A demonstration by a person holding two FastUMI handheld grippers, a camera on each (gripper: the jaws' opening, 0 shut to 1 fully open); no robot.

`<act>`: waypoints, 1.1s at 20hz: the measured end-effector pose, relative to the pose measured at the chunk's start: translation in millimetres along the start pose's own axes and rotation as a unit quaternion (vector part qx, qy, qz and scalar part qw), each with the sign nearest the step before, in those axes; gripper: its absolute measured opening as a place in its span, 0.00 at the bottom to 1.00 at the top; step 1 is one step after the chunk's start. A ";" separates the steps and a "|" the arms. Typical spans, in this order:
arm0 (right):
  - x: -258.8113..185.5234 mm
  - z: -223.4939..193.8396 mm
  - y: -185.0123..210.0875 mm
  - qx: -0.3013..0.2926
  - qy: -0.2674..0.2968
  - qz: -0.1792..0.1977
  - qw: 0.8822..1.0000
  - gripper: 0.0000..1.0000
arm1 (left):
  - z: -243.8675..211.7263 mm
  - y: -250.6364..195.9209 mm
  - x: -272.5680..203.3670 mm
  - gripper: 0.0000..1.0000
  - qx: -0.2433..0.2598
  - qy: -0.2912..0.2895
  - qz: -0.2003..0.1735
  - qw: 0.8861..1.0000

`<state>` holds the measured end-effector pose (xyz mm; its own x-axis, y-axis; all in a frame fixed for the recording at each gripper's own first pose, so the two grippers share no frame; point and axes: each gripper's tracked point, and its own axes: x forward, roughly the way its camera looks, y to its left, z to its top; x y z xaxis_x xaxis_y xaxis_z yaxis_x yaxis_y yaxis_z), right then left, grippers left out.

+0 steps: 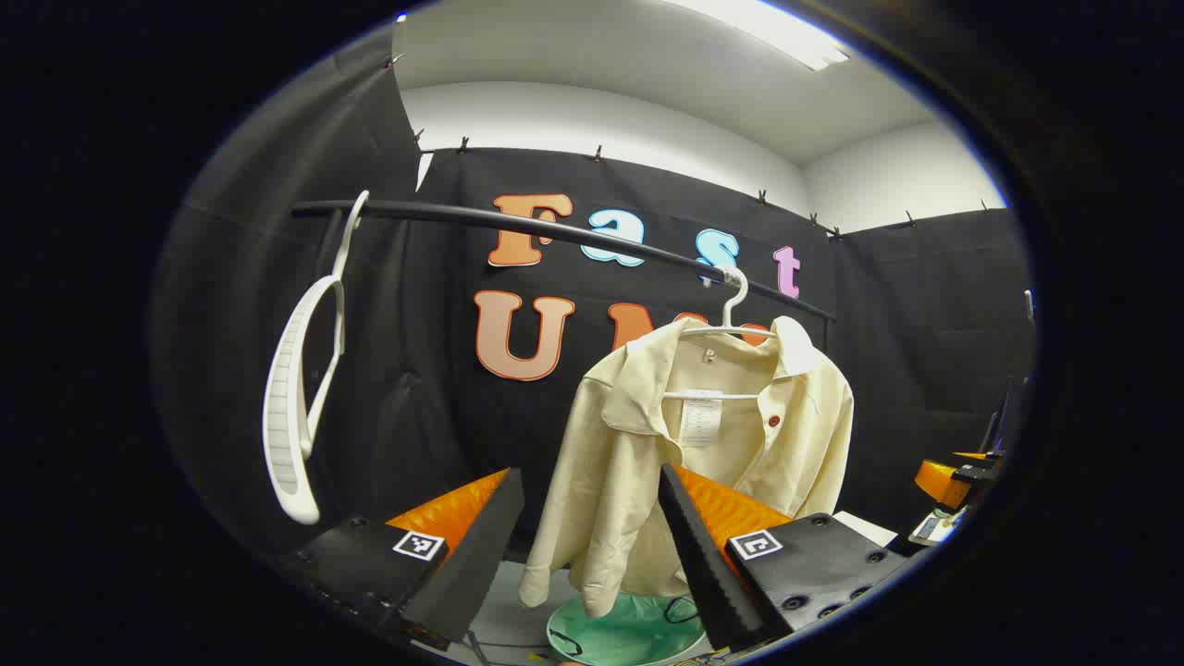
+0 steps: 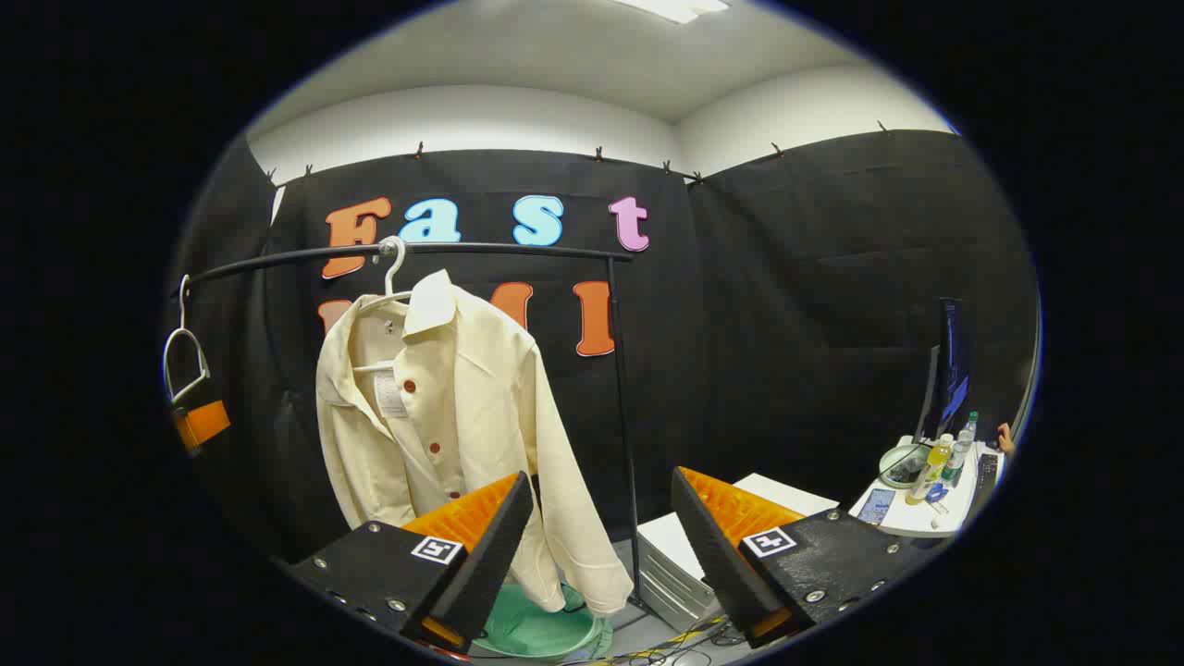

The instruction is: Grasp the clothes on the hanger with both hands and then place them into the laundry hamper below.

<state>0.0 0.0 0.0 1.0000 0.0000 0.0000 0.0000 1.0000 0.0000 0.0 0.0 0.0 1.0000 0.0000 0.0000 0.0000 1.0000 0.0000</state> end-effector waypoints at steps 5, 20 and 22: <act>17.7 10.3 -5.6 -0.007 0.000 0.041 0.999 0.95 | 9.2 -12.7 -4.9 1.00 0.000 -0.003 0.031 1.000; 45.3 6.1 47.9 0.001 -0.008 0.048 0.999 0.94 | 8.0 -3.3 29.5 0.96 0.003 -0.005 0.009 1.000; 45.8 1.0 65.7 0.004 -0.006 0.048 0.999 0.95 | 3.2 -1.6 38.5 0.96 0.001 0.001 -0.007 1.000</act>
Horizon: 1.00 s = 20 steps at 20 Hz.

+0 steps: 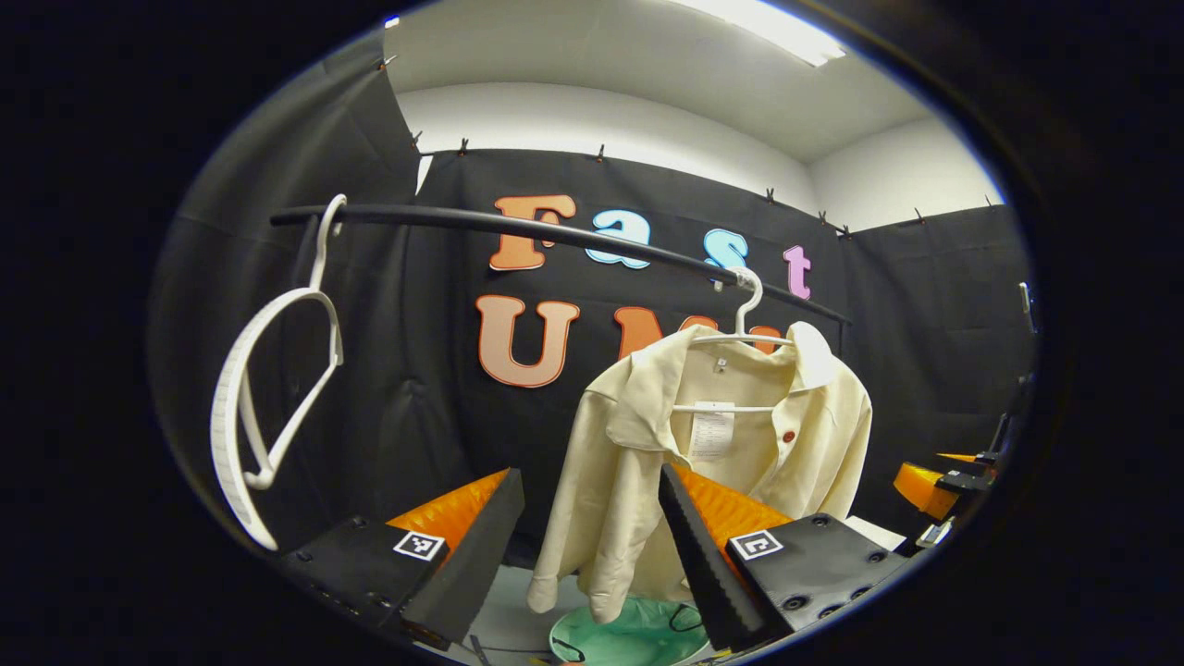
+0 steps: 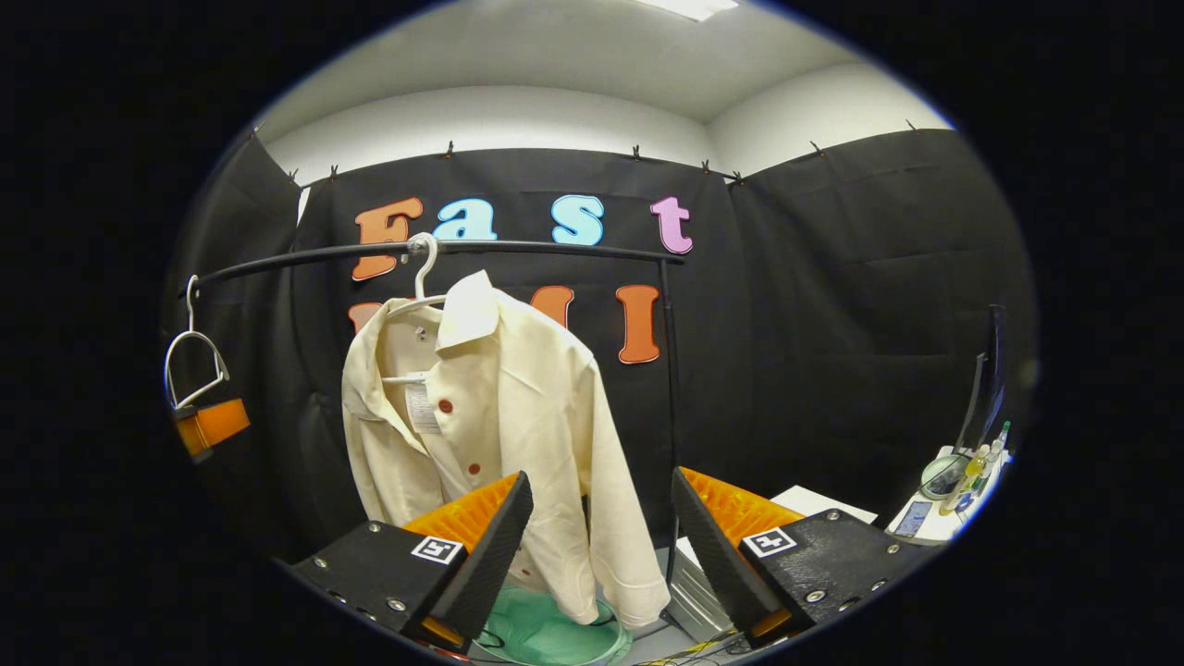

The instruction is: Grasp the clothes on the hanger with both hands and then place them into the laundry hamper below.

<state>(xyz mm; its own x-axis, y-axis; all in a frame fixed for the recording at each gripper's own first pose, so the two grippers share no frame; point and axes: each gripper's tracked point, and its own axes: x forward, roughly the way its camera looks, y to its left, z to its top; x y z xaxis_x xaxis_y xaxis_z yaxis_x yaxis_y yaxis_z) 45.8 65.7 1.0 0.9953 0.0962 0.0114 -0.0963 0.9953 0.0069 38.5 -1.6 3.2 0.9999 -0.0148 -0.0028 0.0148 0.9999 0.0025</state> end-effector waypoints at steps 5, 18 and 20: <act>14.8 -12.4 50.4 -0.005 0.005 -0.003 1.000 0.94 | -8.1 9.4 15.1 0.92 0.000 0.007 -0.037 0.999; 93.3 -23.4 105.5 0.001 0.025 -0.029 0.999 0.95 | -20.7 44.8 29.3 1.00 -0.014 0.025 -0.030 0.999; 106.7 -23.1 107.6 0.012 0.023 -0.035 0.999 0.95 | -20.8 47.8 28.1 0.96 -0.010 0.025 -0.027 0.999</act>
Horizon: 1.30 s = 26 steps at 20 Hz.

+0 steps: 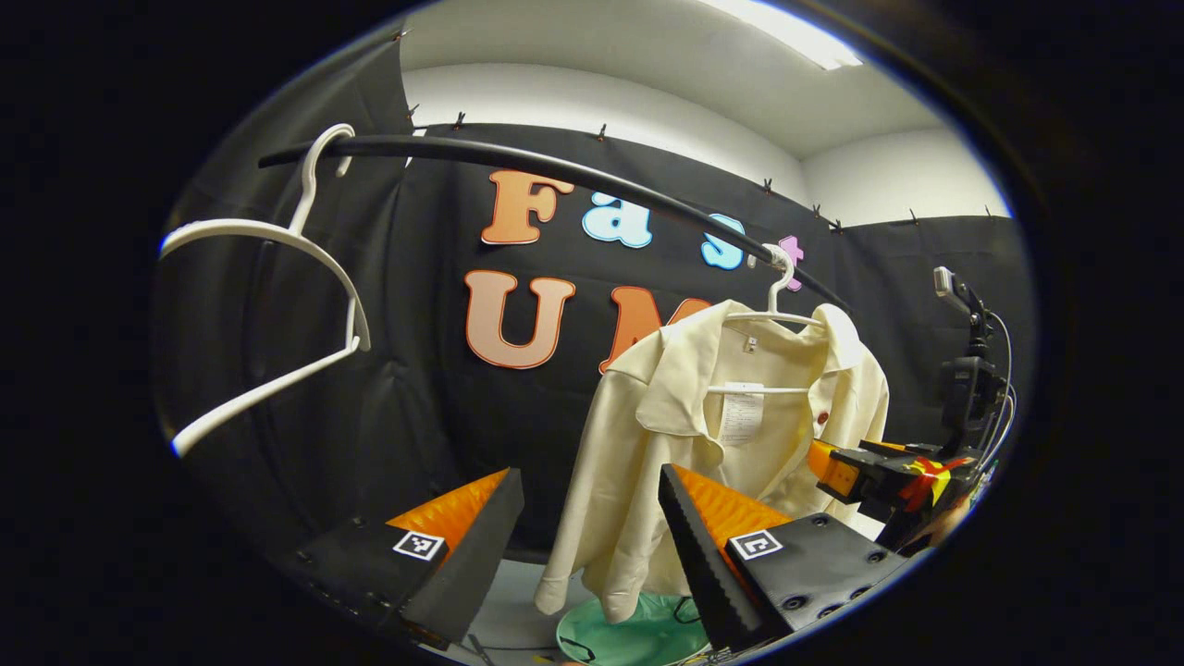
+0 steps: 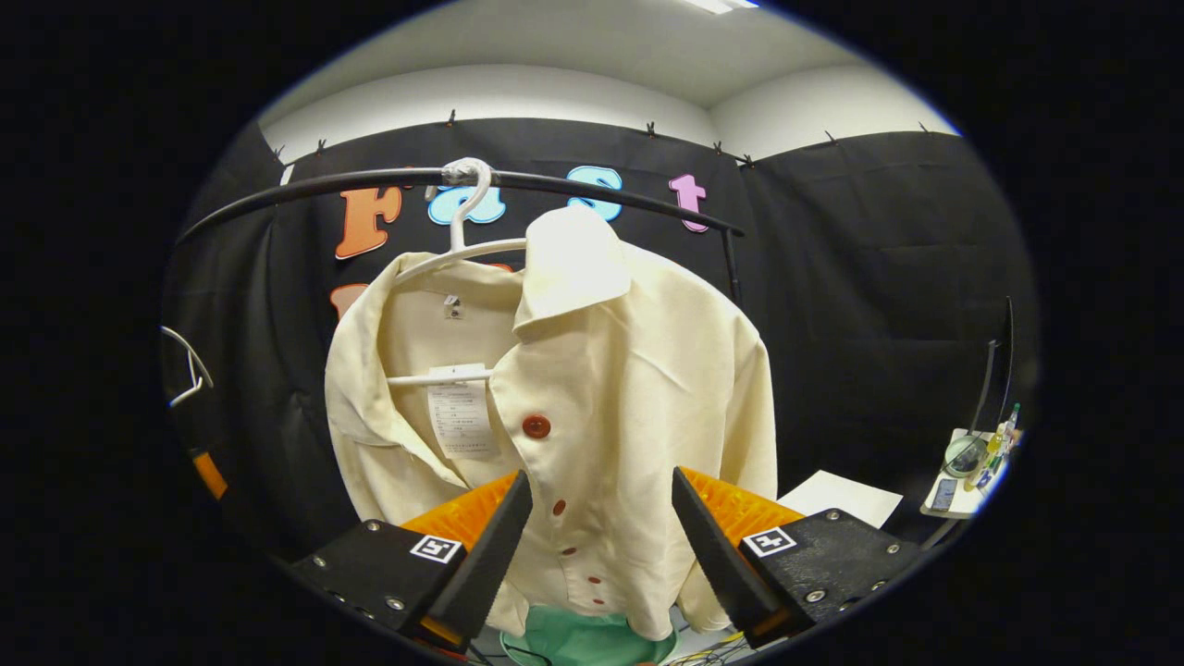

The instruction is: Grasp the clothes on the hanger with both hands and then place them into the laundry hamper below.

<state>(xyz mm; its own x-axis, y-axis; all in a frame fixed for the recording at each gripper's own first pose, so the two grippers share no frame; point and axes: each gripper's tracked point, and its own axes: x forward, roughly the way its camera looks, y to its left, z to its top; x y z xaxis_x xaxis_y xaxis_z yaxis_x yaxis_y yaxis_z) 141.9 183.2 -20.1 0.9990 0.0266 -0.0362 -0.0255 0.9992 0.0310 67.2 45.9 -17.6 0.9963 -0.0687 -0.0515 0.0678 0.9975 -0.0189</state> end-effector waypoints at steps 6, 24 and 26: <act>46.8 -14.1 -13.0 -0.004 0.014 -0.030 0.999 0.95 | 0.8 11.7 -0.4 0.96 0.002 0.000 0.016 1.000; 51.4 -9.2 -25.2 0.008 0.010 0.057 0.998 0.04 | -19.8 -21.0 36.3 0.96 0.006 0.023 -0.004 1.000; 43.0 -8.8 -26.4 0.010 0.012 0.067 0.998 0.03 | -20.8 -34.4 47.0 0.96 0.007 0.023 -0.015 1.000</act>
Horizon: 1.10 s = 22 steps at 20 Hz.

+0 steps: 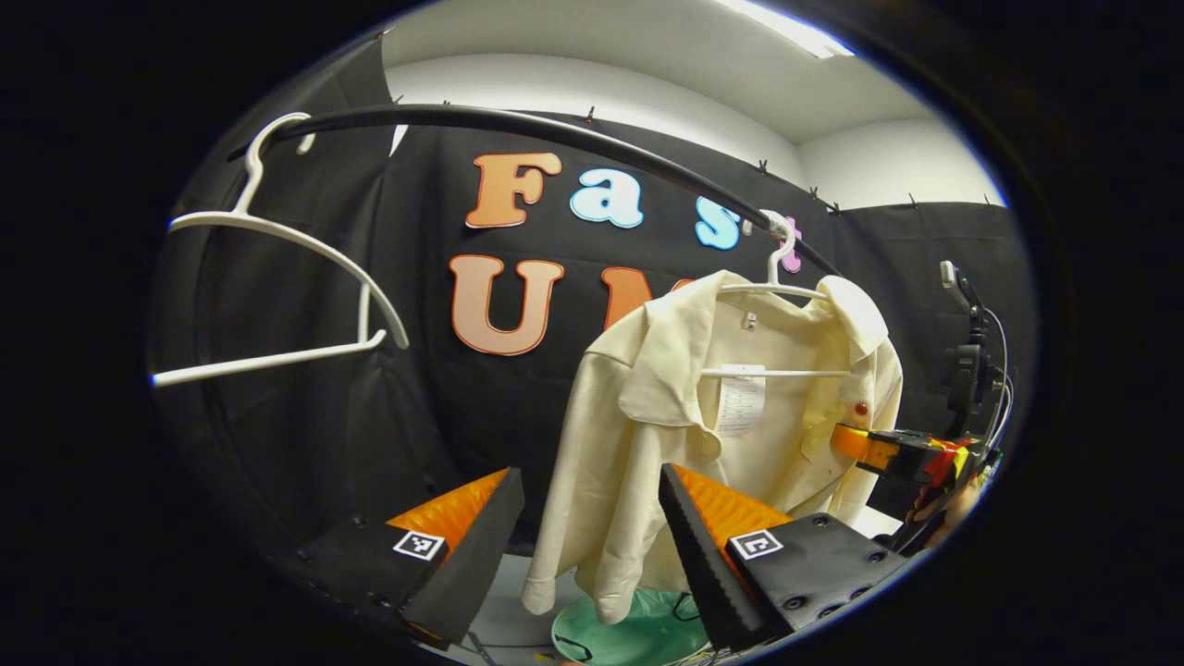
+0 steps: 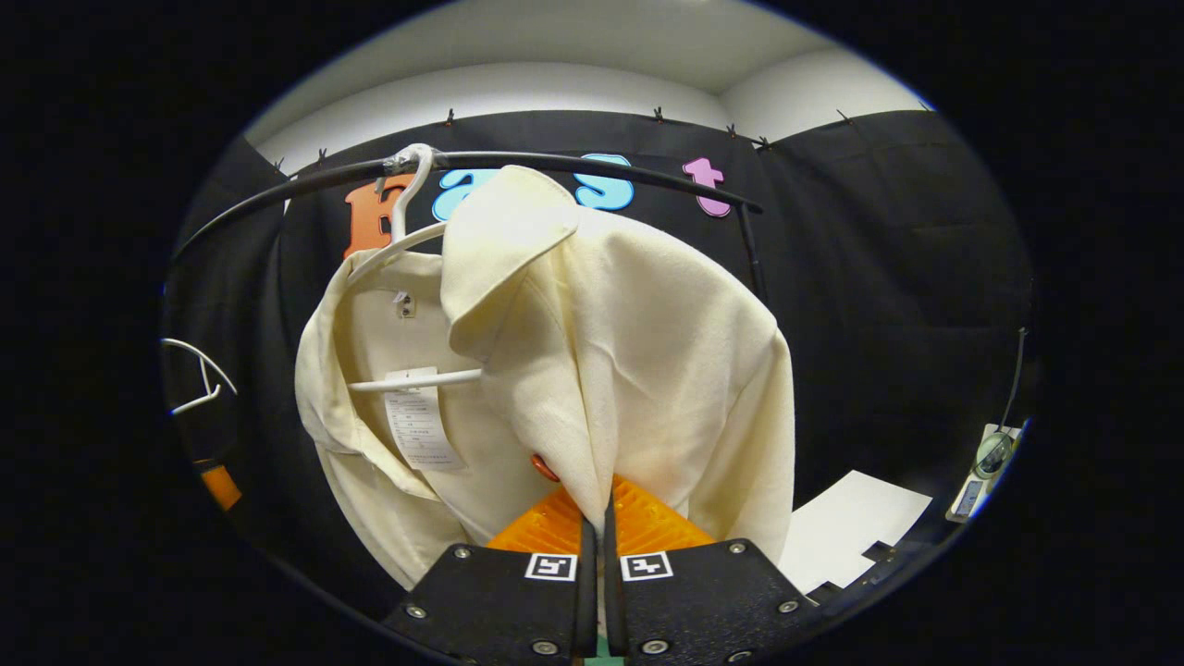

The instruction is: Grasp the clothes on the hanger with both hands and then place them into the laundry hamper below.

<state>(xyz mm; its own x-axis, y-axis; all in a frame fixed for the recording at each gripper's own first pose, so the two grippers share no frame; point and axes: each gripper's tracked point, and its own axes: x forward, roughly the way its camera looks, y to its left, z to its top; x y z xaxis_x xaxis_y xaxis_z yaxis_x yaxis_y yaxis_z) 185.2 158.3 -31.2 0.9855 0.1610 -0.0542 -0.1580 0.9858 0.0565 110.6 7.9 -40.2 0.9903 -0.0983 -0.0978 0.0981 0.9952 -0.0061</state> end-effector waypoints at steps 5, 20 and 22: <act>-21.2 8.8 -8.3 -0.002 -0.001 0.019 1.000 0.02 | -2.0 -38.1 34.5 0.96 -0.010 0.004 -0.030 0.999; -39.3 31.9 -37.4 -0.011 -0.006 0.043 0.999 0.02 | -30.0 -81.7 131.0 0.97 -0.028 0.036 -0.017 0.999; -40.0 33.7 -38.0 -0.012 -0.007 0.047 0.999 0.03 | -30.1 -80.1 138.4 0.97 -0.030 0.038 -0.008 0.999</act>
<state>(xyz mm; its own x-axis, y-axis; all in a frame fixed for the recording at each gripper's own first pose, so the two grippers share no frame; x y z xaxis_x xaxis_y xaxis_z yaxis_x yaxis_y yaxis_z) 153.9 112.8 2.4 0.9670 0.2523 -0.0357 -0.2510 0.9673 0.0377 236.8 -85.2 -83.1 0.9781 -0.1168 -0.1722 0.1064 0.9920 -0.0682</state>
